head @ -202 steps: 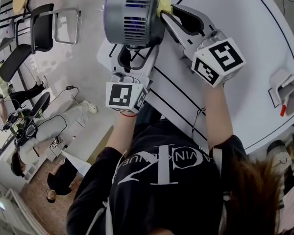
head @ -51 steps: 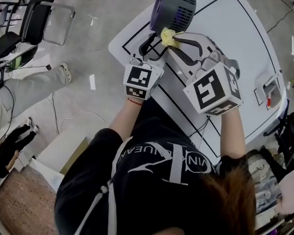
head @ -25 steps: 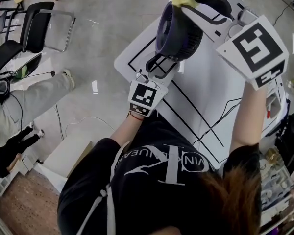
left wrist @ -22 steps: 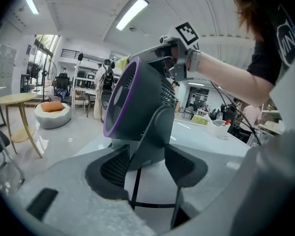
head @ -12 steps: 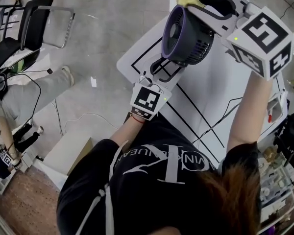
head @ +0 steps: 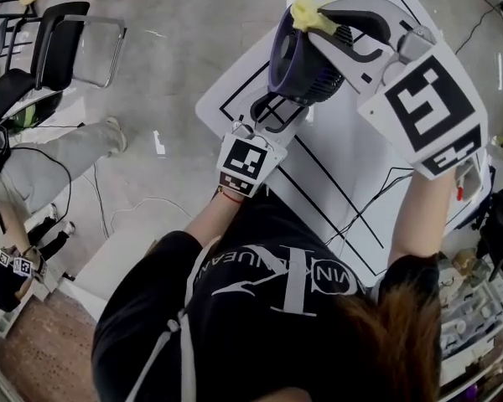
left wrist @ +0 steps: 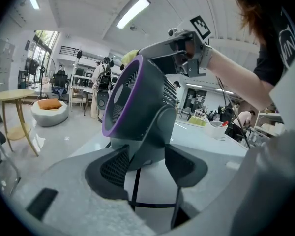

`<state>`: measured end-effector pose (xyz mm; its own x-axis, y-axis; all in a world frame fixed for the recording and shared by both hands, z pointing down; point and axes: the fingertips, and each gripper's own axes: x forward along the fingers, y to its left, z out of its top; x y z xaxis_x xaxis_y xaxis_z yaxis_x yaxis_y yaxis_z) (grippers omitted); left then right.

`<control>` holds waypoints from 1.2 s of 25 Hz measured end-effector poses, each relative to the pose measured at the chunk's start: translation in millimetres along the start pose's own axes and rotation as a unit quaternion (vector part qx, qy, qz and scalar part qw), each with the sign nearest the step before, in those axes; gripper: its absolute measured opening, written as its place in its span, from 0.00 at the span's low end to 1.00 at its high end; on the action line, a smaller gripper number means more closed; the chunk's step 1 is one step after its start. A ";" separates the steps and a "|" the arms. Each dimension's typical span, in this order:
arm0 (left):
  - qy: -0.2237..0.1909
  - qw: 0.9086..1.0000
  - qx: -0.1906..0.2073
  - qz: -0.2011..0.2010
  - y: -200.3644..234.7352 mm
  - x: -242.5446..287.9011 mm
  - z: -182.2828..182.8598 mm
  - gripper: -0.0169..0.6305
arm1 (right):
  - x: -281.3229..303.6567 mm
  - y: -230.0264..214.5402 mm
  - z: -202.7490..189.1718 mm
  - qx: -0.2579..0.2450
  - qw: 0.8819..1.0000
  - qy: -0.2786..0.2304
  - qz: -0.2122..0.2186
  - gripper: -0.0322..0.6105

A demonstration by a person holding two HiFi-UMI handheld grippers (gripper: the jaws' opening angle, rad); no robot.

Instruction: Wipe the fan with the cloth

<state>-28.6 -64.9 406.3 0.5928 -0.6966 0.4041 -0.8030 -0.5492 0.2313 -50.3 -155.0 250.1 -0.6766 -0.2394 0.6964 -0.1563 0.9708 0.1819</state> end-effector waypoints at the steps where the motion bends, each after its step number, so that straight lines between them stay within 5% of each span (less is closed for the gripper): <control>1: 0.000 1.000 0.000 0.001 0.2 -0.1 0.0 0.38 | -1.8 3.7 1.5 -0.001 1.000 -0.004 -0.004 0.18; 18: -0.006 1.000 0.000 0.004 -3.5 2.3 -5.3 0.38 | -9.6 83.3 -7.1 -0.019 1.000 -0.002 0.009 0.18; 25: 0.002 1.000 0.027 -0.010 1.2 -5.1 -6.0 0.33 | 14.2 120.7 -19.4 -0.027 0.999 0.023 0.027 0.18; 30: 0.023 0.995 0.082 -0.042 0.7 -5.9 -7.8 0.32 | 25.1 130.0 -28.7 -0.018 0.999 0.027 0.005 0.18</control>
<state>-33.1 -57.5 411.0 0.6515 -0.6248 0.4304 -0.7275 -0.6754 0.1208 -67.0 -35.2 311.2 -0.6385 -0.2301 0.7344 -0.1218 0.9724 0.1988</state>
